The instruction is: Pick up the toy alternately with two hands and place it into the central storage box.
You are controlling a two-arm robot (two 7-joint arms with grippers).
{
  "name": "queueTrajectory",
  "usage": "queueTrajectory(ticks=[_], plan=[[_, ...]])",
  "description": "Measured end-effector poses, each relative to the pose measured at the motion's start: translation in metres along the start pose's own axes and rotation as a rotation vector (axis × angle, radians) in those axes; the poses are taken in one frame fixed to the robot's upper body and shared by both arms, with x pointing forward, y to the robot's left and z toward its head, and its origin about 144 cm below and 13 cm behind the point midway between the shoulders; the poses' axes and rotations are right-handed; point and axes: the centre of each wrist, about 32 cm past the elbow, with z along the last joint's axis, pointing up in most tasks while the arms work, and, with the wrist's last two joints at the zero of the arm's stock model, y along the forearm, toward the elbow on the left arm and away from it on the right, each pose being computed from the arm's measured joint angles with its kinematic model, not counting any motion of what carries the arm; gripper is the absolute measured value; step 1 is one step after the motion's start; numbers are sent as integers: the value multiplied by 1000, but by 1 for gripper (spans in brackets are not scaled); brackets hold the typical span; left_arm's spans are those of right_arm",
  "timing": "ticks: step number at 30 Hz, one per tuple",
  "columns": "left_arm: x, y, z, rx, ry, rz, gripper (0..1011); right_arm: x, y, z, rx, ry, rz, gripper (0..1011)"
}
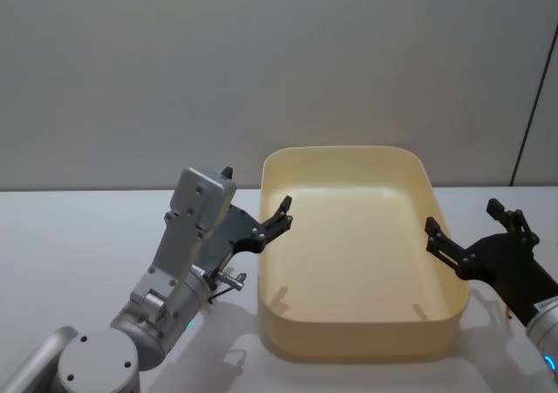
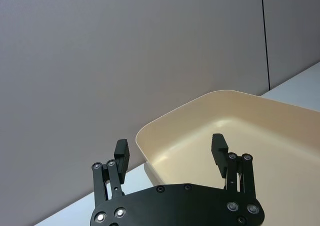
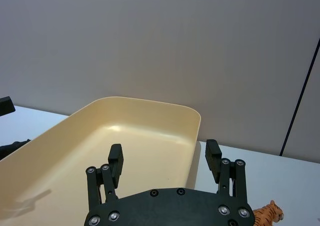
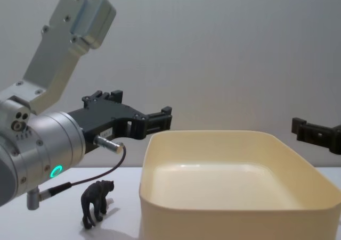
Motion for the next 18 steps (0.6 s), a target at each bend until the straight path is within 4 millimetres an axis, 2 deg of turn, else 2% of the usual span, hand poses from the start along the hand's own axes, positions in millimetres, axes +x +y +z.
queueTrajectory(ticks=[18], plan=[[0, 0, 0, 0, 0, 0, 1001, 0, 0, 0, 0, 0, 0, 1001]])
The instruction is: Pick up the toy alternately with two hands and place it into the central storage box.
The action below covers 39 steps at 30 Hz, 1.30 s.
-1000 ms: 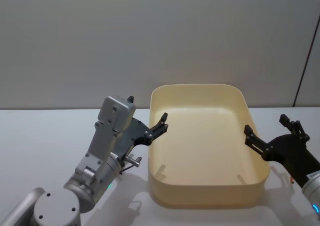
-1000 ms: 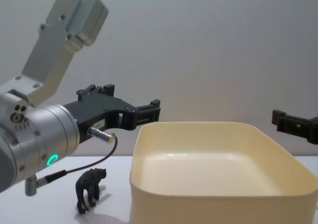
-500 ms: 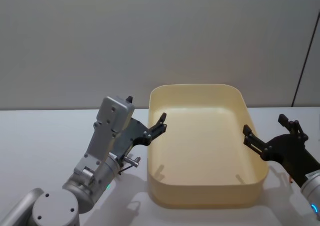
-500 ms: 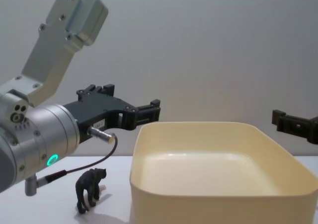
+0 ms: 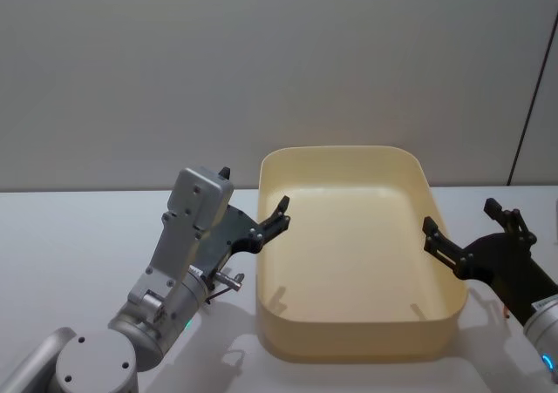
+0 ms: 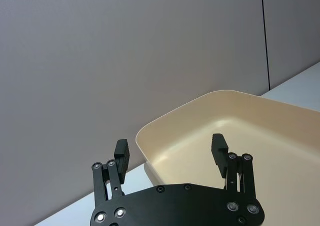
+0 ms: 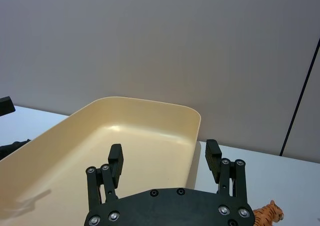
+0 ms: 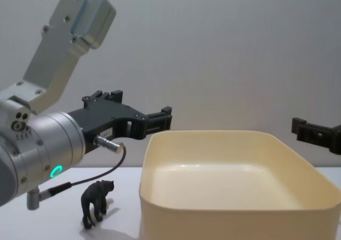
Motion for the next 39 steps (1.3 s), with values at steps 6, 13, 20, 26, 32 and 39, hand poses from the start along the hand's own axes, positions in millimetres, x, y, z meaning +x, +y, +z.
queueTrajectory(ticks=[6, 13, 20, 26, 32, 39], plan=[[0, 0, 0, 0, 0, 0, 1001, 0, 0, 0, 0, 0, 0, 1001], [0, 0, 0, 0, 0, 0, 1001, 0, 0, 0, 0, 0, 0, 1001], [0, 0, 0, 0, 0, 0, 1001, 0, 0, 0, 0, 0, 0, 1001], [0, 0, 0, 0, 0, 0, 1001, 1, 0, 0, 2, -1, 0, 1001], [0, 0, 0, 0, 0, 0, 1001, 4, -3, 1, 7, -4, -4, 1001], [0, 0, 0, 0, 0, 0, 1001, 10, -14, 4, 5, -9, -39, 1001]])
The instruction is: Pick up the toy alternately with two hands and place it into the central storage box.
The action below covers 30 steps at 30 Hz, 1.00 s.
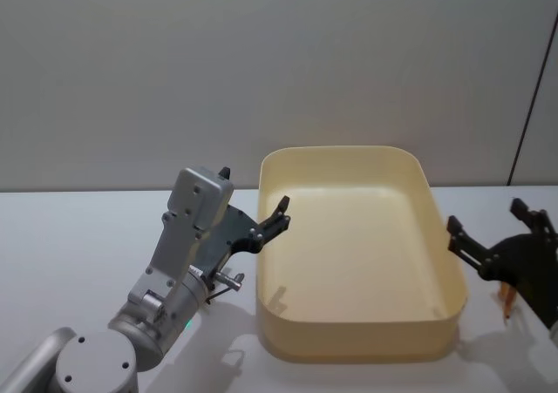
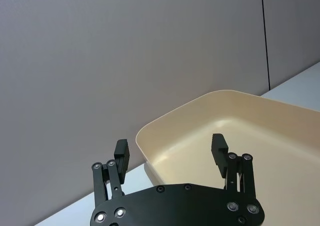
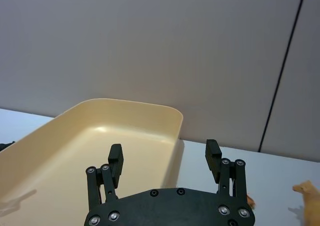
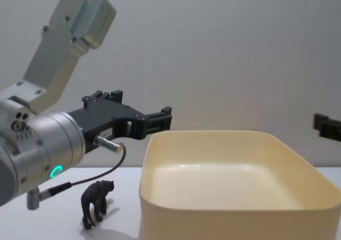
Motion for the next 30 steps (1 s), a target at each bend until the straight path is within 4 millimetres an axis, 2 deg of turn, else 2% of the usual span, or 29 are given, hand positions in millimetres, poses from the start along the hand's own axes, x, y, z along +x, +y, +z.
queueTrajectory(ticks=[7, 15, 22, 30], plan=[[0, 0, 0, 0, 0, 0, 1001, 8, -16, 2, -22, 5, -59, 1001], [0, 0, 0, 0, 0, 0, 1001, 16, -26, 0, -81, 25, -125, 1001], [0, 0, 0, 0, 0, 0, 1001, 23, -23, -6, -135, 43, -161, 1001], [0, 0, 0, 0, 0, 0, 1001, 26, -8, -13, -190, 66, -178, 1001]])
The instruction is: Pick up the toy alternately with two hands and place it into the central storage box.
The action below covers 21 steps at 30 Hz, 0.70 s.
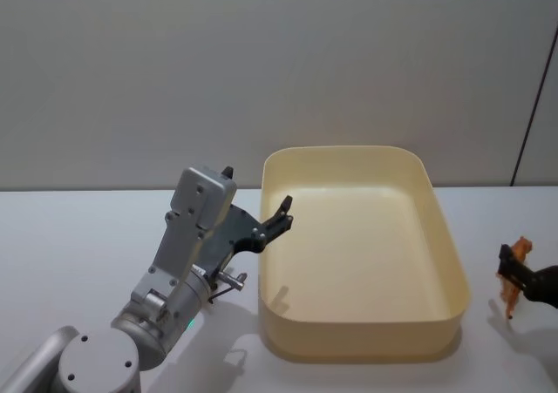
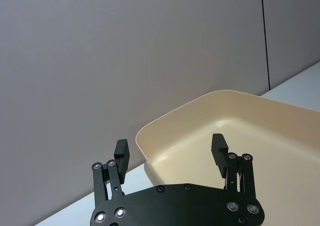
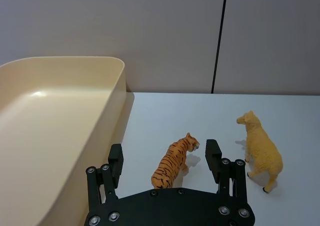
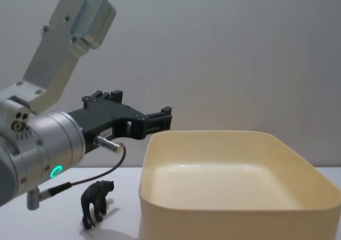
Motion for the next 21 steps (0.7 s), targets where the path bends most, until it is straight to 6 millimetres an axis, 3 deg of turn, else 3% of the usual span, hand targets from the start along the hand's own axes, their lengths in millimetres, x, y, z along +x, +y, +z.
queueTrajectory(ticks=[21], plan=[[0, 0, 0, 0, 0, 0, 1001, -11, 41, -17, -123, -37, -32, 1001]])
